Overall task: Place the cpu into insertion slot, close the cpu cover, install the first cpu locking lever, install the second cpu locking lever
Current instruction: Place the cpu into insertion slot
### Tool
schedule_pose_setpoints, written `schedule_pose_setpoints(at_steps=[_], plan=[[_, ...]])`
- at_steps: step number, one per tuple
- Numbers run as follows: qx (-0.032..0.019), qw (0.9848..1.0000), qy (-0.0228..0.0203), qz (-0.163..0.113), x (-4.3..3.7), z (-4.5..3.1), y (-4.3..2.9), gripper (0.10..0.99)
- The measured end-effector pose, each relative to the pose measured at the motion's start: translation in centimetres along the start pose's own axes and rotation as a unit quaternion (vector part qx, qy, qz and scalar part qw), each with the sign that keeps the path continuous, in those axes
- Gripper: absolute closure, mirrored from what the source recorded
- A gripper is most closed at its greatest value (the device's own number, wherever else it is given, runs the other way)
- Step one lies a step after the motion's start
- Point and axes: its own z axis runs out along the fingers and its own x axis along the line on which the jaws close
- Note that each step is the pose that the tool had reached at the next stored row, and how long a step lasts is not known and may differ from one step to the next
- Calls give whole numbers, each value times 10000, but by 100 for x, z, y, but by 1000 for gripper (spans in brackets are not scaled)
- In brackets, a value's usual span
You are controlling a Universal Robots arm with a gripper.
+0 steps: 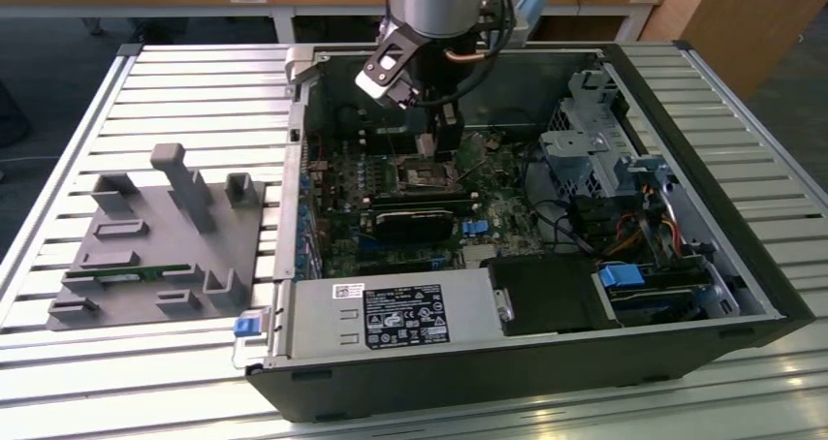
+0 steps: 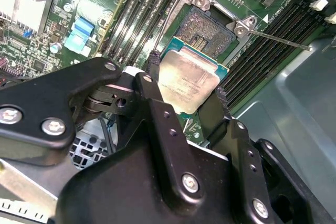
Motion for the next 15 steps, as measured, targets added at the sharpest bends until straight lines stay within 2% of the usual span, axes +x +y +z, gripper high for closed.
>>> schedule_pose_setpoints(at_steps=[7, 15], plan=[[1, 10000, -1, 1, 22, 53, -27, 545], [0, 10000, -7, 62, 45, 150, -49, 545]])
